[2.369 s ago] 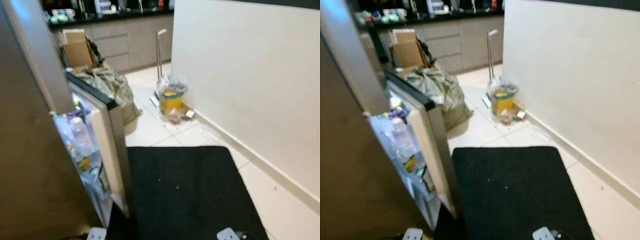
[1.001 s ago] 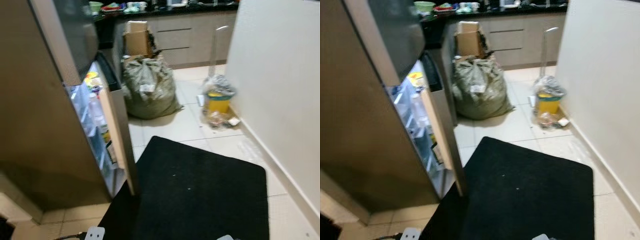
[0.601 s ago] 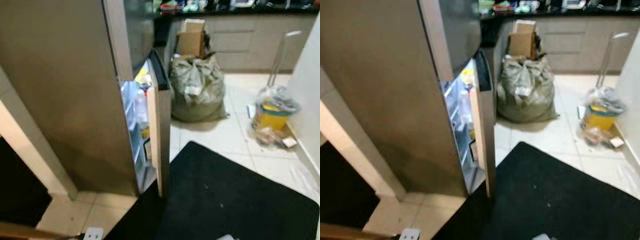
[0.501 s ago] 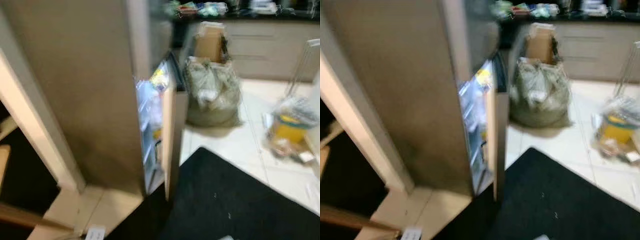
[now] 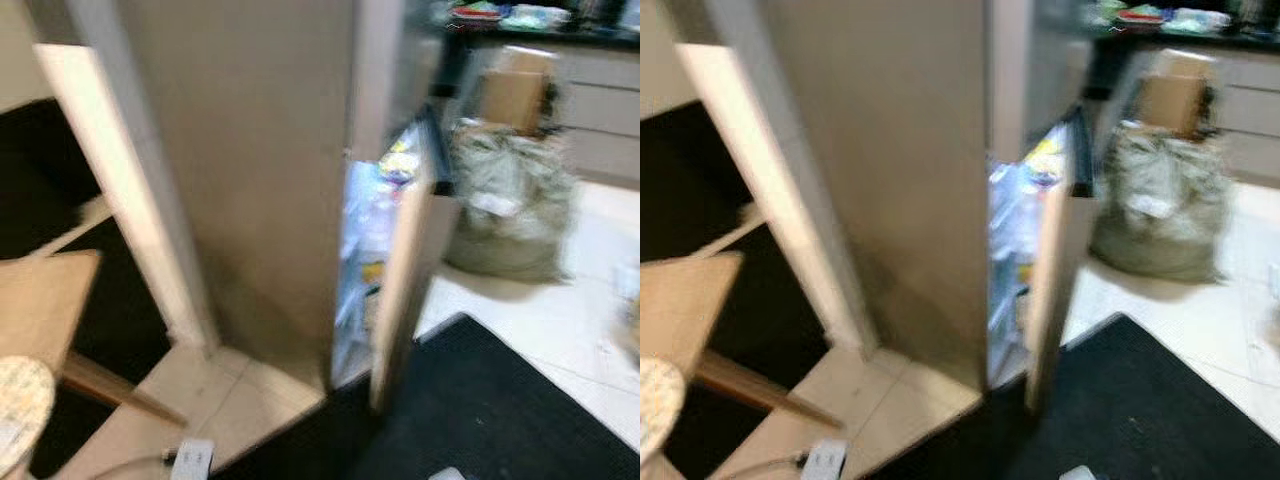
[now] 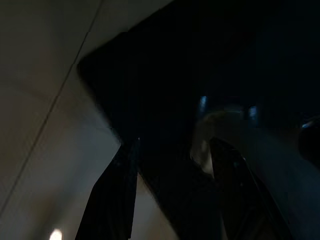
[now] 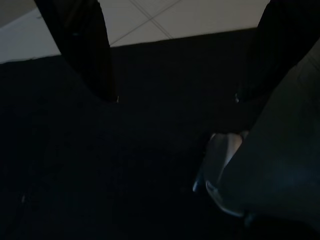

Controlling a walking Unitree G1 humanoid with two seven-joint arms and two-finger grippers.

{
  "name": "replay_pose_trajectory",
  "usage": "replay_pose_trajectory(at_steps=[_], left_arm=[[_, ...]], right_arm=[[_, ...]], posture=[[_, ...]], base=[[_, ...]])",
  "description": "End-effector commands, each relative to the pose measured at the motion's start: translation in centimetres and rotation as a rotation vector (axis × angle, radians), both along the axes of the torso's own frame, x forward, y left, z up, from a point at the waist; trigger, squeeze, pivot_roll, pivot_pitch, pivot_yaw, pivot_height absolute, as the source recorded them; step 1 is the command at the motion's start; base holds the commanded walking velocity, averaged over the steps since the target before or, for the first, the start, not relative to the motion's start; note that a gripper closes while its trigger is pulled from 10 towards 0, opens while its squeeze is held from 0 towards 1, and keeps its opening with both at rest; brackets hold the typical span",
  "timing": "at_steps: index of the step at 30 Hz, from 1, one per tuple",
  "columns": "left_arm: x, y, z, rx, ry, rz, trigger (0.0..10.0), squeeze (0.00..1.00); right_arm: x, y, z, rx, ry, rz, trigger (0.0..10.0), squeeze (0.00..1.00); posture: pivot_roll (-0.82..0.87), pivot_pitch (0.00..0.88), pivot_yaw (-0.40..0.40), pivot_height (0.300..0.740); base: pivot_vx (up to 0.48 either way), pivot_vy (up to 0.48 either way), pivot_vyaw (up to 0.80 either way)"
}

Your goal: Restocking fridge

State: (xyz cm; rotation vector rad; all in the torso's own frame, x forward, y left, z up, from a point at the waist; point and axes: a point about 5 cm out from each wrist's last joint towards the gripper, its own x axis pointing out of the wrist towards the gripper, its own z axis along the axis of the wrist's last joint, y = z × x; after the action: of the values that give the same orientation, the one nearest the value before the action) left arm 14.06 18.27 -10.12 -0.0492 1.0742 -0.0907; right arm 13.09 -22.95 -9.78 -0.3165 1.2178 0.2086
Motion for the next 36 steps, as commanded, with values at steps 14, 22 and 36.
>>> replay_pose_trajectory(at_steps=[14, 22, 36], left_arm=[[0.25, -0.30, 0.07, -0.020, 0.001, -0.017, 10.0, 0.00], [0.25, -0.45, 0.05, -0.024, 0.004, -0.026, 10.0, 0.00], [0.30, -0.73, 0.09, -0.050, -0.001, -0.045, 10.0, 0.00]], right_arm=[[-0.18, 0.73, -0.20, 0.034, 0.011, 0.005, 10.0, 0.00], [-0.25, 0.82, -0.23, 0.041, 0.015, 0.006, 10.0, 0.00], [-0.36, 0.97, -0.31, 0.036, 0.008, 0.004, 10.0, 0.00]], posture=[[-0.05, 0.000, 0.024, 0.740], [-0.05, 0.000, 0.025, 0.740], [-0.05, 0.000, 0.029, 0.740]], base=[[0.000, 0.000, 0.79], [0.000, 0.000, 0.79], [0.000, -0.205, 0.50]])
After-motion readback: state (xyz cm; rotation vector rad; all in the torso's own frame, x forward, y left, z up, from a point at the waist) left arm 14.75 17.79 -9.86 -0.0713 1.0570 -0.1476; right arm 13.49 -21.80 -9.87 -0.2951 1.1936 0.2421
